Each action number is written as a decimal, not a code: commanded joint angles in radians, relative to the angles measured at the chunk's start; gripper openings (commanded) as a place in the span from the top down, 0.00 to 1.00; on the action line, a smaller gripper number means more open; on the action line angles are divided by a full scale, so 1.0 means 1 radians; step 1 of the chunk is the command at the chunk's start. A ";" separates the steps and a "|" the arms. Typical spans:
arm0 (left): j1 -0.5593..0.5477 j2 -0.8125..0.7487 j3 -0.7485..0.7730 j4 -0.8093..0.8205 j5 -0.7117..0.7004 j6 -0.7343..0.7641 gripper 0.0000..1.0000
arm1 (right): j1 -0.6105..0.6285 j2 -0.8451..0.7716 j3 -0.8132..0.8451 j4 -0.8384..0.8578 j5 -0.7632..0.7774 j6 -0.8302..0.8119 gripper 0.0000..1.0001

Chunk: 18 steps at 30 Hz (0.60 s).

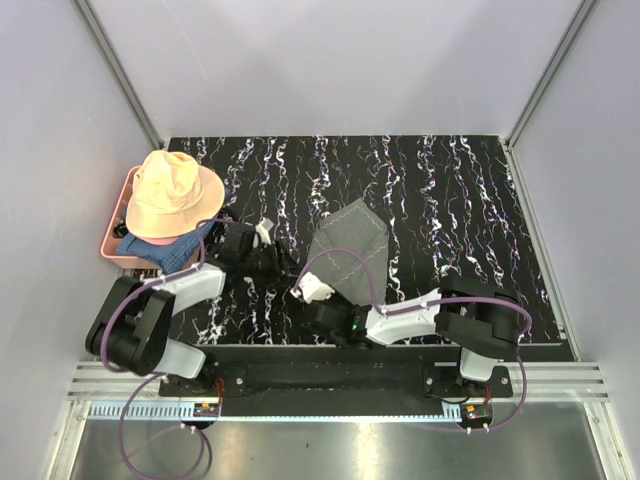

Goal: Fold the napkin, place the utensils inside, and roll it up
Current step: Roll the napkin with the utensil

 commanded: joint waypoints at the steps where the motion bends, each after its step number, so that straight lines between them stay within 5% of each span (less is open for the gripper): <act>1: 0.018 -0.115 -0.069 0.078 -0.128 0.003 0.45 | -0.006 -0.037 0.067 -0.093 -0.145 0.000 1.00; 12: -0.010 -0.368 -0.223 0.139 -0.354 0.152 0.42 | -0.241 -0.101 0.213 -0.306 -0.677 0.030 1.00; 18: -0.062 -0.419 -0.250 0.205 -0.378 0.225 0.25 | -0.397 -0.031 0.279 -0.355 -1.016 0.039 1.00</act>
